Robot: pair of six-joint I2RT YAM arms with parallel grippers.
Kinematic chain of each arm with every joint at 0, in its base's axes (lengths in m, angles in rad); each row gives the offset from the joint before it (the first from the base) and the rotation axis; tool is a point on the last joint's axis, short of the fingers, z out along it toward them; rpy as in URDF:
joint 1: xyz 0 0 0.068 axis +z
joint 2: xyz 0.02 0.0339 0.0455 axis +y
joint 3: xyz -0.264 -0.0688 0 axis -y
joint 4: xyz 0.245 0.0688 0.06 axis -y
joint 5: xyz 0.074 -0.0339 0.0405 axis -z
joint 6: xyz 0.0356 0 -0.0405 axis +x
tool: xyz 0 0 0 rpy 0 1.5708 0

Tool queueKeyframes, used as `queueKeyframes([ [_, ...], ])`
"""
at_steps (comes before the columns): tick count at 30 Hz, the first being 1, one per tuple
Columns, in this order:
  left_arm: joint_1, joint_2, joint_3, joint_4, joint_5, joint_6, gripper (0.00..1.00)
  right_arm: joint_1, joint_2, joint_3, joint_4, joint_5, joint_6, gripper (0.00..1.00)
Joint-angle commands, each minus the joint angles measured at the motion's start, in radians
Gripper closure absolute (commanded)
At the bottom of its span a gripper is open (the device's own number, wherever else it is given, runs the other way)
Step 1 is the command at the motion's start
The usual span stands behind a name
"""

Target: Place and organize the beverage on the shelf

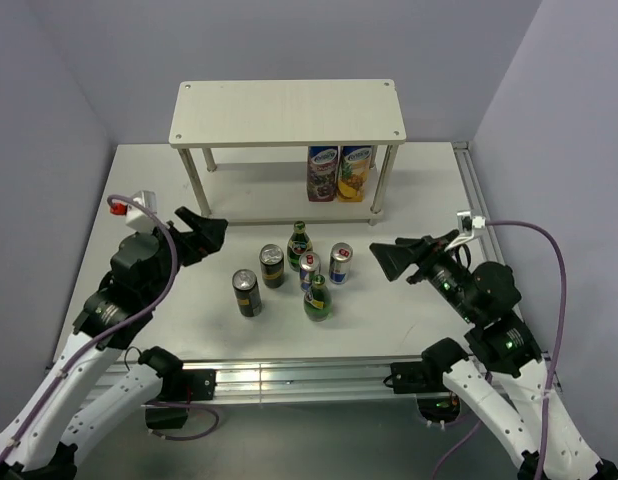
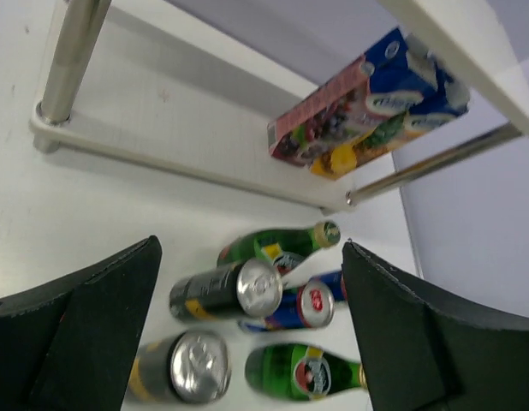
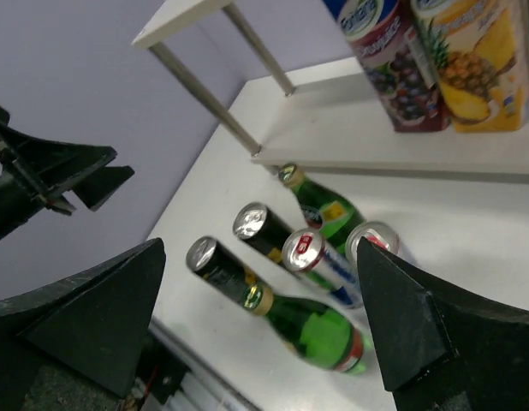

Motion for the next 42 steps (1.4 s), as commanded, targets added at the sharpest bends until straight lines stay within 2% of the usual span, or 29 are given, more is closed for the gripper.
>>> queueKeyframes([
  [1,-0.074,-0.055,0.048,-0.219,-0.115,0.008,0.07,0.021,-0.075,-0.052,-0.068,-0.075,0.067,0.00],
  [7,-0.147,-0.029,0.080,-0.363,-0.249,0.010,0.08,0.099,-0.160,-0.105,-0.262,0.032,0.161,0.00],
  [11,-0.183,-0.052,0.045,-0.329,-0.276,0.016,0.08,0.139,-0.102,-0.063,-0.333,0.113,0.179,0.00],
  [15,-0.199,-0.039,0.048,-0.349,-0.353,0.002,0.08,0.235,0.098,0.098,-0.474,0.439,0.202,0.00],
  [16,-0.198,-0.032,0.053,-0.351,-0.353,0.003,0.09,0.348,0.183,0.130,-0.520,0.627,0.245,0.00],
  [18,-0.200,-0.035,0.046,-0.334,-0.349,0.009,0.09,0.498,0.295,0.277,-0.607,0.856,0.318,0.00],
  [19,-0.200,-0.038,0.048,-0.334,-0.355,0.010,0.09,0.654,0.420,0.337,-0.735,1.046,0.422,0.00],
  [20,-0.200,-0.054,0.048,-0.341,-0.364,0.008,0.09,0.729,0.479,0.397,-0.820,1.127,0.507,0.00],
  [21,-0.200,-0.064,0.046,-0.342,-0.372,0.006,0.09,0.808,0.532,0.486,-0.981,1.190,0.599,0.00],
  [22,-0.200,-0.072,0.042,-0.338,-0.375,0.009,0.08,0.937,0.611,0.509,-1.037,1.271,0.748,0.00],
  [24,-0.201,-0.089,0.034,-0.322,-0.366,0.019,0.09,1.033,0.659,0.499,-1.071,1.305,0.820,0.00],
  [26,-0.201,-0.075,0.034,-0.323,-0.356,0.023,0.09,1.155,0.705,0.444,-1.056,1.308,0.934,0.00],
  [28,-0.200,-0.055,0.040,-0.326,-0.353,0.028,0.09,1.232,0.738,0.335,-0.993,1.299,1.038,0.00],
  [29,-0.200,-0.052,0.042,-0.326,-0.350,0.028,0.09,1.310,0.751,0.269,-0.981,1.292,1.087,0.00],
  [31,-0.200,-0.057,0.037,-0.314,-0.343,0.036,0.09,1.382,0.802,0.226,-0.982,1.278,1.255,0.00],
  [33,-0.200,-0.065,0.036,-0.308,-0.336,0.039,0.09,1.452,0.851,0.192,-0.961,1.275,1.320,0.00],
  [35,-0.201,-0.078,0.034,-0.302,-0.330,0.043,0.09,1.470,0.871,0.151,-0.880,1.278,1.272,0.00],
  [36,-0.201,-0.083,0.030,-0.297,-0.326,0.046,0.09,1.472,0.870,0.126,-0.740,1.291,1.227,0.00],
  [38,-0.201,-0.091,0.026,-0.288,-0.316,0.054,0.08,1.463,0.845,0.024,-0.531,1.281,1.009,0.00],
  [39,-0.201,-0.092,0.026,-0.286,-0.310,0.057,0.08,1.428,0.806,-0.022,-0.297,1.244,0.844,0.00],
  [41,-0.201,-0.091,0.026,-0.291,-0.310,0.059,0.08,1.368,0.752,-0.178,-0.072,1.187,0.715,0.00],
  [42,-0.200,-0.092,0.028,-0.291,-0.312,0.057,0.08,1.296,0.709,-0.226,0.116,1.155,0.607,0.00],
])
